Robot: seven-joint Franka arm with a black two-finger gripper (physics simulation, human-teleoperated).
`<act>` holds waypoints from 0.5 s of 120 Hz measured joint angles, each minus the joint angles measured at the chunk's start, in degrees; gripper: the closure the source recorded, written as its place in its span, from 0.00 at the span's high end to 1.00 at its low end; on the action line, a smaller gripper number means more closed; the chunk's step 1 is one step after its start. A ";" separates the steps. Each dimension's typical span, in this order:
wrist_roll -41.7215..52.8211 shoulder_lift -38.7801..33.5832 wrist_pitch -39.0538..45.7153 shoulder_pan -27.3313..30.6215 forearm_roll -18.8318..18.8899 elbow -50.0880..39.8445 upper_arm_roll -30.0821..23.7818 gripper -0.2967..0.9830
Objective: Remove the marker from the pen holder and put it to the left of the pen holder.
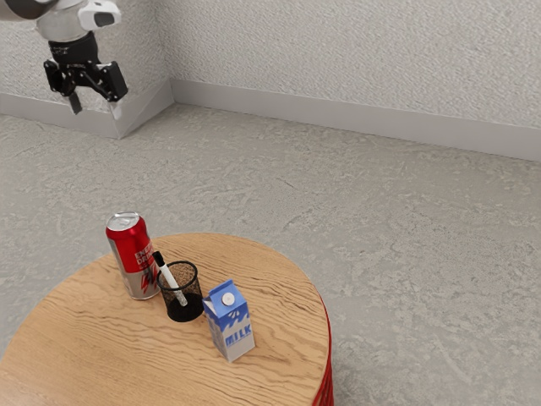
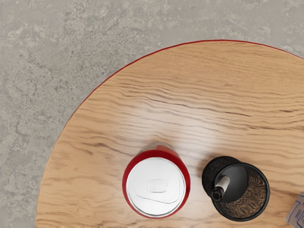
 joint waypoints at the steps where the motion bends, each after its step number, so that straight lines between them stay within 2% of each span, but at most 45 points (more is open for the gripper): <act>1: 0.08 0.00 -0.01 0.08 0.00 0.00 0.00 0.77; 31: 3.46 1.43 0.67 -3.72 0.61 1.32 -0.54 0.77; 42: 9.60 8.16 3.41 -7.06 2.04 5.75 -1.05 0.77; 60: 22.06 13.15 7.71 -11.69 5.71 6.09 -1.82 0.77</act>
